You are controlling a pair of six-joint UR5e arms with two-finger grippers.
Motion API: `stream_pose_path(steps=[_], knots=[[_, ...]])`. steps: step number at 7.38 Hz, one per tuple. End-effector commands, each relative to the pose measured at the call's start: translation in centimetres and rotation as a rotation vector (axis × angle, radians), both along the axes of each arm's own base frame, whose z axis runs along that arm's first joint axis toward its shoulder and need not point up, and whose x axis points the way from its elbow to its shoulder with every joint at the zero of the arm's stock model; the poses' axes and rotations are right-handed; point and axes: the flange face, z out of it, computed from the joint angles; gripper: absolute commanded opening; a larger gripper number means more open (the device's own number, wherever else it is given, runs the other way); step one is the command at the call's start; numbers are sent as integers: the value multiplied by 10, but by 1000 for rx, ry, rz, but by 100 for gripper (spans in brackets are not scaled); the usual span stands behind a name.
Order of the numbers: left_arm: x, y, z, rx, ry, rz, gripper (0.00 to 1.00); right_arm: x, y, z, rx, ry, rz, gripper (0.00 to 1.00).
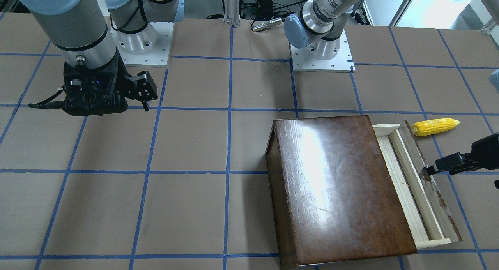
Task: Open drawer and put corn inside
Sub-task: 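Pull the drawer outward with the left gripper and release the handle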
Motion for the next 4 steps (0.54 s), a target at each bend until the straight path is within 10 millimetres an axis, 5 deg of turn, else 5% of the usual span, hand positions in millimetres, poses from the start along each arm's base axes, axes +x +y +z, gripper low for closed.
stream_pose_path(steps=[1, 4], knots=[[0, 6, 27, -23, -64, -50, 100, 0, 0, 0, 0, 0, -1, 100], [41, 49, 72, -23, -211, -369, 100, 0, 0, 0, 0, 0, -1, 100]])
